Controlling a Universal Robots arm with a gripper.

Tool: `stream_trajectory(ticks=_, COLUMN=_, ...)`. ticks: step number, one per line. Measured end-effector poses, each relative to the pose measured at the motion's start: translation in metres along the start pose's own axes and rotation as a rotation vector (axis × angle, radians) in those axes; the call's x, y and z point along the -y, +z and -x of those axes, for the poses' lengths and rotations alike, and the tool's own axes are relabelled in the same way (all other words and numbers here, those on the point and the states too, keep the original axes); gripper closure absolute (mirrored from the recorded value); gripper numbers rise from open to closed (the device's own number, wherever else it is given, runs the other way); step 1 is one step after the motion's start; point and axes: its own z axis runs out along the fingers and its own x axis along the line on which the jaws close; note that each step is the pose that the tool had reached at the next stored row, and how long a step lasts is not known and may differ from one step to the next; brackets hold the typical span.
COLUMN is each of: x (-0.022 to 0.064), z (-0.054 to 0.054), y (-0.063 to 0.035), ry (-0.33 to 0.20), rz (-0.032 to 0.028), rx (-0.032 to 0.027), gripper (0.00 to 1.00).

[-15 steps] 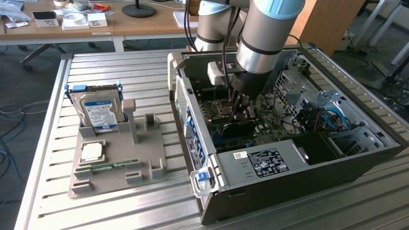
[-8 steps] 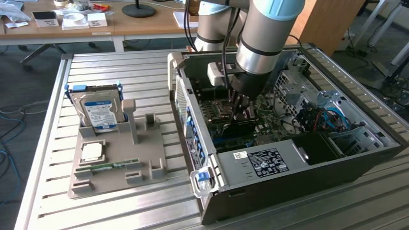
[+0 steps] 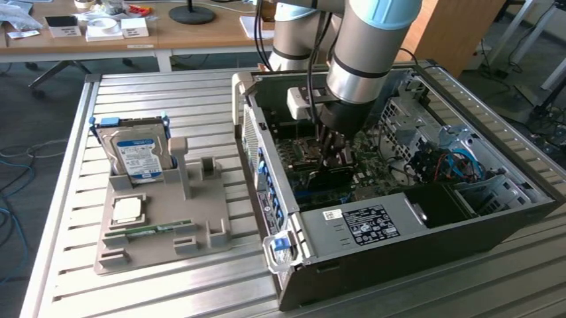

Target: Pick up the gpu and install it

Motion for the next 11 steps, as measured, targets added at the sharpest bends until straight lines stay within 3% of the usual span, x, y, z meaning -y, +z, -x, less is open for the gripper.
stream_trajectory(ticks=11, x=-0.0006, z=-0.0008, y=0.0009, ry=0.0, rz=0.0003, rx=0.0024, gripper=0.89)
